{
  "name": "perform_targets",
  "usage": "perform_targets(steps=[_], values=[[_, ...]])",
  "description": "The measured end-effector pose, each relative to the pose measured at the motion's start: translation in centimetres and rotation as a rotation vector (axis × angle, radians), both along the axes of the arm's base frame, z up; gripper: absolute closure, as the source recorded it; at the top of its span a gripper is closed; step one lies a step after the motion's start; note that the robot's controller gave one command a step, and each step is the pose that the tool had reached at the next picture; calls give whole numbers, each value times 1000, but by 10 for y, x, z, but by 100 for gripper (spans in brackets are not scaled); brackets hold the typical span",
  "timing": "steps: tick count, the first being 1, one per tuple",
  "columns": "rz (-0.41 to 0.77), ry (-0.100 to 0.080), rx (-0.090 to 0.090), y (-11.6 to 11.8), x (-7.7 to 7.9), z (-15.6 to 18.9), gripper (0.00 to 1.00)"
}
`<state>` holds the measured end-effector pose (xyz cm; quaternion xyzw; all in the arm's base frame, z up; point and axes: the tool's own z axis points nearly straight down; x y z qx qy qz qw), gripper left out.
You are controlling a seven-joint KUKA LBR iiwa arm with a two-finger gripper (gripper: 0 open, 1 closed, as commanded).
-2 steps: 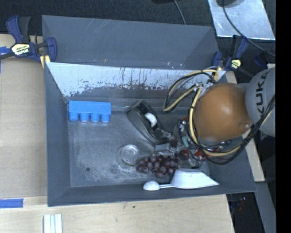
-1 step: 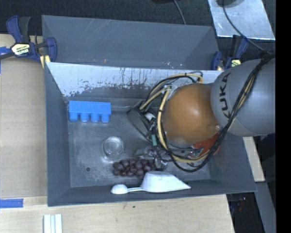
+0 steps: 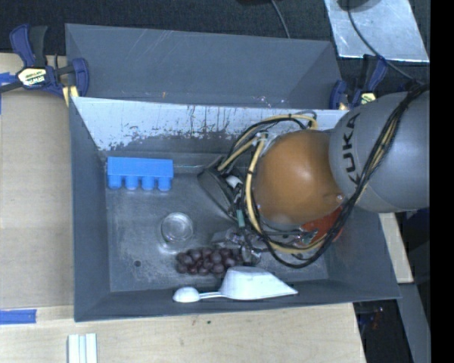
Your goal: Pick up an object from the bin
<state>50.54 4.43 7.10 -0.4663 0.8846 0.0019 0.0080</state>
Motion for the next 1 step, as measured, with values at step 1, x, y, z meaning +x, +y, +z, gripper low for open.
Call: perform_targets(steps=[1], values=[[0,10,0,0,-3,36,100]])
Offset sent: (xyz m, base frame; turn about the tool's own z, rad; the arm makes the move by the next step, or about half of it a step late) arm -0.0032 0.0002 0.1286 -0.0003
